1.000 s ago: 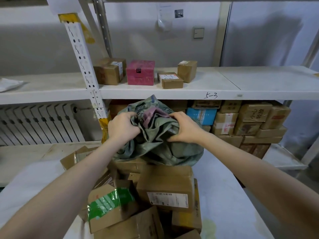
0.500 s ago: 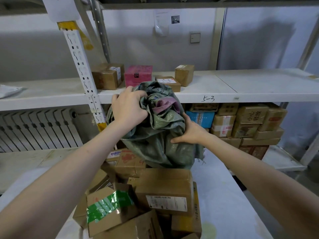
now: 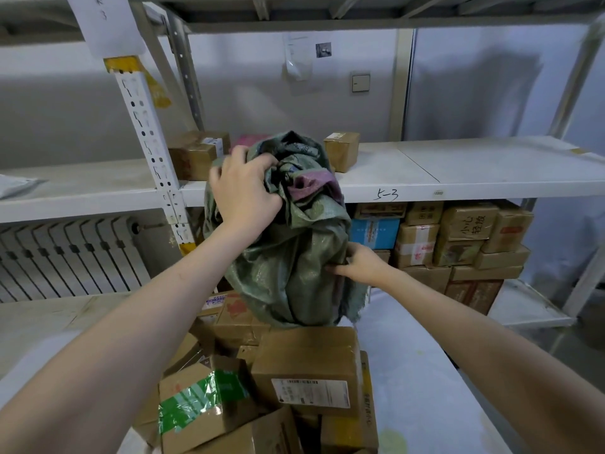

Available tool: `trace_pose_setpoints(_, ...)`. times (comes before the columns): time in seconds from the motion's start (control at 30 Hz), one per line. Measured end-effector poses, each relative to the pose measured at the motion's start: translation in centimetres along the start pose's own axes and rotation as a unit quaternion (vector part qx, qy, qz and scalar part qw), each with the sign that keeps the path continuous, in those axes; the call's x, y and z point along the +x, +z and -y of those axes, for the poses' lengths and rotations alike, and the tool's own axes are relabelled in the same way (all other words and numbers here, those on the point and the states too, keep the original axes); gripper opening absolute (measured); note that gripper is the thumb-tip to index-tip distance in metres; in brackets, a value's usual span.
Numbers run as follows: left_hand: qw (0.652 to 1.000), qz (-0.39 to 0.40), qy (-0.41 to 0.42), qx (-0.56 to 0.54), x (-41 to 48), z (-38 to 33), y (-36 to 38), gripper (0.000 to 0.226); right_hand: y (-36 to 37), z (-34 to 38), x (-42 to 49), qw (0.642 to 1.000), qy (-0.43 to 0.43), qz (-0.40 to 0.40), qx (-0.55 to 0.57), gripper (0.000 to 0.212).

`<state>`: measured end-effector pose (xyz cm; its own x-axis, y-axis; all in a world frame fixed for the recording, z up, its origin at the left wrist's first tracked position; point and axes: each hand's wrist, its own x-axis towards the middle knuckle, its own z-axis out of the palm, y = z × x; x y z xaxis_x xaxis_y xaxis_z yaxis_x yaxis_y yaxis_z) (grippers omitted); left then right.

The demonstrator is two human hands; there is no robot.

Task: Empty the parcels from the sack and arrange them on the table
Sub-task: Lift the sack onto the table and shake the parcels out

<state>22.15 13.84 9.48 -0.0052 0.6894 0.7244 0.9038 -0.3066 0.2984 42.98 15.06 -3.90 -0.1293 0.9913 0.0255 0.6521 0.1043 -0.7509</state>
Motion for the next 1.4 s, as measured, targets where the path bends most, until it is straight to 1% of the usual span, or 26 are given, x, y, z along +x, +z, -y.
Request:
trace_pose_setpoints(0.07, 0.999, 0.038, 0.002, 0.004, -1.0, -0.3, 1.1, 0.052, 0.7, 0.1, 0.1, 0.998, -0.026, -0.049, -0.026, 0.027)
trace_pose_setpoints(0.1, 0.999, 0.049, 0.002, 0.005, -1.6, -0.3, 1.5, 0.053, 1.1, 0.2, 0.0, 0.997, -0.039, -0.065, -0.019, 0.011)
trace_pose_setpoints(0.13, 0.999, 0.051, 0.004, 0.007, -2.0, -0.1, 1.8, 0.053, 1.4, 0.4, -0.1, 0.995, -0.051, -0.081, -0.005, 0.004)
trace_pose_setpoints(0.17, 0.999, 0.045, 0.004, 0.009, -2.2, 0.2, 1.7, 0.053, 1.7, 0.6, 0.0, 0.993, -0.056, -0.104, 0.025, 0.012)
trace_pose_setpoints(0.23, 1.0, 0.02, -0.012, 0.003, -1.5, 0.8, 0.9, 0.051, 1.9, 1.3, 0.4, 0.98, -0.034, -0.147, 0.127, 0.013)
trace_pose_setpoints(0.3, 0.999, -0.007, -0.034, -0.013, -0.2, 1.2, 0.0, 0.049, 1.4, 1.9, 1.4, 0.967, -0.01, -0.174, 0.188, 0.024)
trace_pose_setpoints(0.37, 0.999, -0.021, -0.034, -0.016, 0.2, 1.3, -0.3, 0.046, 1.2, 1.7, 2.6, 0.971, 0.015, -0.161, 0.176, 0.031)
trace_pose_setpoints(0.43, 1.0, -0.016, -0.022, -0.007, -0.4, 1.6, 0.0, 0.045, 1.8, 1.0, 3.2, 0.979, 0.036, -0.122, 0.16, 0.033)
trace_pose_setpoints(0.47, 1.0, -0.013, -0.021, -0.005, -0.7, 1.9, 0.1, 0.044, 2.1, 0.7, 3.5, 0.979, 0.044, -0.107, 0.169, 0.034)
trace_pose_setpoints(0.53, 0.999, -0.012, -0.028, -0.012, -0.8, 2.4, 0.1, 0.045, 2.2, 0.6, 3.7, 0.963, 0.063, -0.1, 0.24, 0.036)
trace_pose_setpoints(0.63, 0.999, -0.026, -0.025, -0.012, 0.0, 2.2, -0.4, 0.045, 2.0, 1.7, 4.3, 0.921, 0.096, -0.118, 0.359, 0.035)
trace_pose_setpoints(0.7, 0.999, -0.039, -0.014, -0.012, -0.1, 1.8, -0.7, 0.046, 2.7, 2.3, 4.5, 0.911, 0.11, -0.115, 0.381, 0.033)
trace_pose_setpoints(0.83, 0.997, -0.065, 0.024, -0.015, -0.2, 1.2, -0.7, 0.048, 3.9, 3.7, 4.6, 0.901, 0.103, -0.077, 0.414, 0.029)
trace_pose_setpoints(0.9, 0.998, -0.05, 0.035, -0.004, 0.1, 0.8, -0.5, 0.048, 3.9, 4.0, 4.6, 0.908, 0.101, -0.05, 0.405, 0.031)
trace_pose_setpoints(0.93, 0.999, -0.035, 0.038, 0.002, 0.0, 0.6, -0.3, 0.049, 3.9, 3.7, 4.6, 0.918, 0.101, -0.03, 0.381, 0.037)
trace_pose_setpoints(1.0, 0.999, -0.011, 0.031, 0.002, -0.5, 0.9, 0.2, 0.048, 4.2, 1.7, 5.2, 0.941, 0.116, 0.008, 0.318, 0.06)
trace_pose_setpoints(1.07, 1.0, -0.01, 0.001, -0.021, -0.9, 1.6, 0.4, 0.045, 3.5, 0.9, 4.7, 0.966, 0.113, 0.01, 0.232, 0.082)
trace_pose_setpoints(1.1, 0.999, -0.017, -0.016, -0.037, -0.9, 1.9, 0.2, 0.043, 2.9, 1.0, 4.2, 0.974, 0.105, -0.005, 0.203, 0.087)
trace_pose_setpoints(1.13, 0.997, -0.028, -0.035, -0.056, -0.7, 1.9, -0.1, 0.041, 2.3, 1.3, 3.7, 0.974, 0.095, -0.018, 0.204, 0.088)
trace_pose_setpoints(1.17, 0.994, -0.039, -0.057, -0.079, -0.5, 1.7, -0.4, 0.039, 1.9, 1.2, 3.4, 0.97, 0.09, -0.01, 0.224, 0.087)
trace_pose_setpoints(1.23, 0.984, -0.054, -0.104, -0.133, 0.0, 0.9, -1.2, 0.037, 1.2, 0.9, 2.7, 0.967, 0.096, 0.062, 0.23, 0.091)
trace_pose_setpoints(1.3, 0.975, -0.066, -0.123, -0.175, 0.2, 0.0, -1.5, 0.034, 1.7, 0.1, 2.1, 0.972, 0.109, 0.138, 0.153, 0.112)
trace_pose_setpoints(1.33, 0.972, -0.069, -0.124, -0.189, 0.3, -0.4, -1.5, 0.033, 2.2, -0.8, 2.0, 0.976, 0.111, 0.157, 0.102, 0.121)
trace_pose_setpoints(1.37, 0.969, -0.073, -0.124, -0.2, 0.3, -0.6, -1.5, 0.033, 2.7, -1.1, 1.8, 0.98, 0.113, 0.15, 0.064, 0.12)
trace_pose_setpoints(1.4, 0.967, -0.076, -0.126, -0.208, 0.3, -0.8, -1.5, 0.034, 3.1, -1.6, 1.9, 0.986, 0.106, 0.12, 0.055, 0.109)
